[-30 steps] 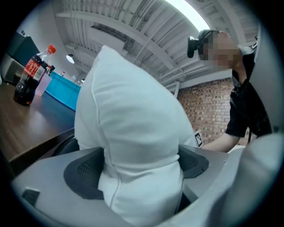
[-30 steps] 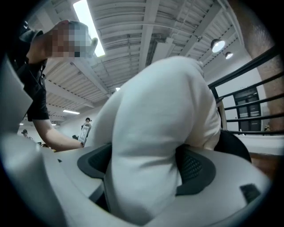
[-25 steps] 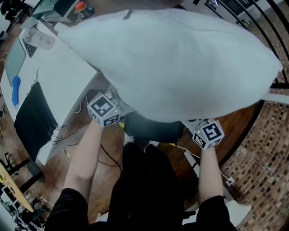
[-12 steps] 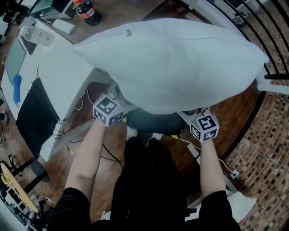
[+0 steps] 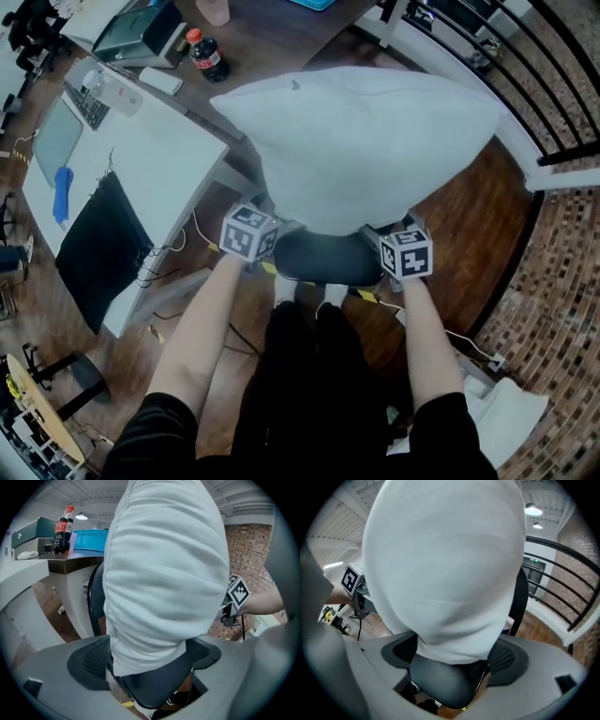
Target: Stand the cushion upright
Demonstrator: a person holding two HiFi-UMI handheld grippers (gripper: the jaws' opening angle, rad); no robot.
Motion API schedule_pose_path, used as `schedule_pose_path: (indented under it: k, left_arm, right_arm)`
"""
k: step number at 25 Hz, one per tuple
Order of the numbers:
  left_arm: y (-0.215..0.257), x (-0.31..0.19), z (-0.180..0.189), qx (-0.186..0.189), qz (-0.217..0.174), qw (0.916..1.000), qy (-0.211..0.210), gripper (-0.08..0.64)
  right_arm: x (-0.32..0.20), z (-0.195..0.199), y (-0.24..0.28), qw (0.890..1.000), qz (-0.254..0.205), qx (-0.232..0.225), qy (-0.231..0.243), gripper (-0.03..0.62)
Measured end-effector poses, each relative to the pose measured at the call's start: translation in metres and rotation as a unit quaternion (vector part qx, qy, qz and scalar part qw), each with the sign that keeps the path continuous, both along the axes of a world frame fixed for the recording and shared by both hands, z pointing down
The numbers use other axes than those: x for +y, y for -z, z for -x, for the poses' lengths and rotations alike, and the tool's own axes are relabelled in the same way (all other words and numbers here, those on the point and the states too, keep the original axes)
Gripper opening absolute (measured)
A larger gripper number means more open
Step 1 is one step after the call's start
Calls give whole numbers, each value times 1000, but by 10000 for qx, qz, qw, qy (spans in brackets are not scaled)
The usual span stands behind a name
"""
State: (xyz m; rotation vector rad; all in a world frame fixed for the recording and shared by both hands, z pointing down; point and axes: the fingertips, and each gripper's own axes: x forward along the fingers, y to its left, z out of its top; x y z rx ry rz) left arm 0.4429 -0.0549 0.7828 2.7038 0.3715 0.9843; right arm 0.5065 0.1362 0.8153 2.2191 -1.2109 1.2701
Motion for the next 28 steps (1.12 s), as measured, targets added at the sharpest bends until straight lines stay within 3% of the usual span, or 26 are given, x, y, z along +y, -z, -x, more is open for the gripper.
schedule_pose_path:
  k: [4, 8, 13, 21, 24, 26, 28]
  left_arm:
    - [12, -20, 24, -669, 437, 9961, 363, 488]
    - [51, -18, 29, -842, 678, 9932, 424, 485]
    - [127, -27, 15, -376, 591, 9965, 461, 471]
    - [231, -28, 62, 261, 143, 9966, 767, 470]
    - [261, -18, 93, 658, 183, 9908, 1170, 446]
    - [280, -7, 109, 1084, 419, 9810, 1555, 406]
    - [295, 7, 127, 1427, 600, 9709, 1828, 377]
  right_arm:
    - [13, 12, 22, 9994, -67, -205, -278, 434]
    - [21, 23, 60, 9964, -416, -335, -658, 377]
    - [16, 28, 131, 9911, -1022, -138, -844, 376]
    - [36, 51, 217, 9882, -1386, 495, -427, 377]
    - [56, 67, 244, 9826, -1687, 675, -380, 376]
    - [71, 77, 269, 9773, -1930, 822, -310, 376]
    - [84, 91, 289, 9713, -2161, 961, -251, 331]
